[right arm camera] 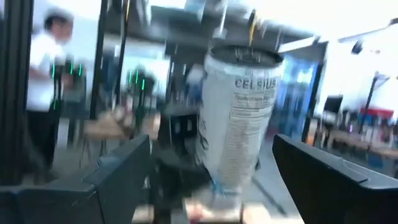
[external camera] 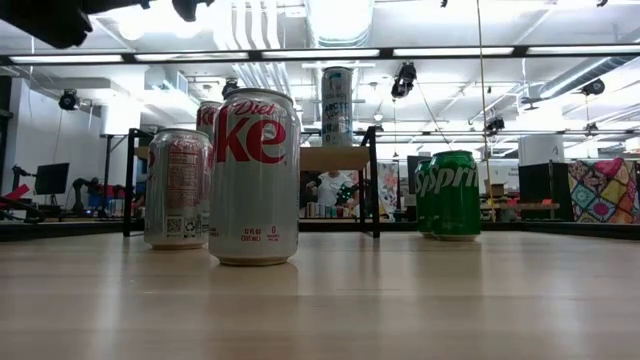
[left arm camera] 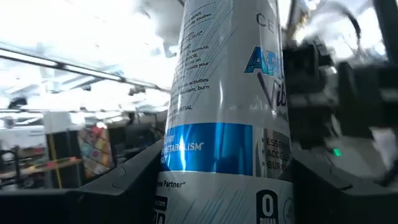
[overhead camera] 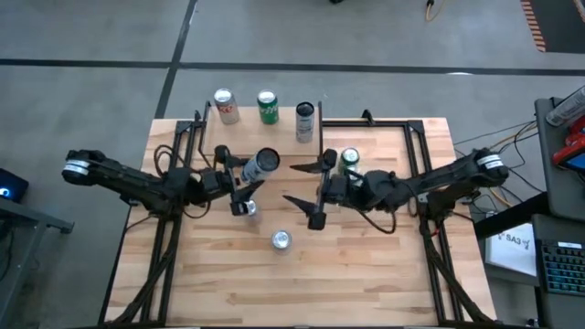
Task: Place canned beverage on shelf
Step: Put the white-blue soda can aligned with the other white-blue soda can on the shelf
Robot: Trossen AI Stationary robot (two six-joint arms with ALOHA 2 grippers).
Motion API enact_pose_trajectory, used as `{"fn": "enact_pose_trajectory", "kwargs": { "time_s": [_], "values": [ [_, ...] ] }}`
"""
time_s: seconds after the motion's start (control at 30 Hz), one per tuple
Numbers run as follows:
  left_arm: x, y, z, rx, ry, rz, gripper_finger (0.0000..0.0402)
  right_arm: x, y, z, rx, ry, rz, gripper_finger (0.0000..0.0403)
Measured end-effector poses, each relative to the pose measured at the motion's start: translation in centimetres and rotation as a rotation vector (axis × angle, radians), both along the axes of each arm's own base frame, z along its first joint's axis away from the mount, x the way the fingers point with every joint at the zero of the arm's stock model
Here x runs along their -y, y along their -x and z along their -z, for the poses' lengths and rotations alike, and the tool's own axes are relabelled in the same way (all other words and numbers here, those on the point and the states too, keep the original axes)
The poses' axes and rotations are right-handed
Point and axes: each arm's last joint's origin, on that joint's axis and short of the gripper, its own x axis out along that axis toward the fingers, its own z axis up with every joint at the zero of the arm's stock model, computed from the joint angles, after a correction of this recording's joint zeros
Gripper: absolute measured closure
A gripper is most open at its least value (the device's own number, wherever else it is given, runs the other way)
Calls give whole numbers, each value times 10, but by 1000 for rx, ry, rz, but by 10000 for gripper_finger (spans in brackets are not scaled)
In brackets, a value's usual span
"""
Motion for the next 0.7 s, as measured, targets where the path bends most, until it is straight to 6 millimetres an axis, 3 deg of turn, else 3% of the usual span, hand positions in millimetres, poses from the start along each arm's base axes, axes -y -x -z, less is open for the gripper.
{"fn": "enact_pose_trajectory", "kwargs": {
  "time_s": [0.2, 0.43, 0.7],
  "values": [
    [0, -11, 7, 40, 12, -73, 155, -2, -27, 19, 113, -36, 74, 75],
    [0, -18, 16, 109, 20, -116, 155, -2, -51, 18, 139, -94, 213, 75],
    [2, -28, 27, 99, 18, -121, 155, 3, -59, 9, 154, -112, 274, 75]
  ]
}}
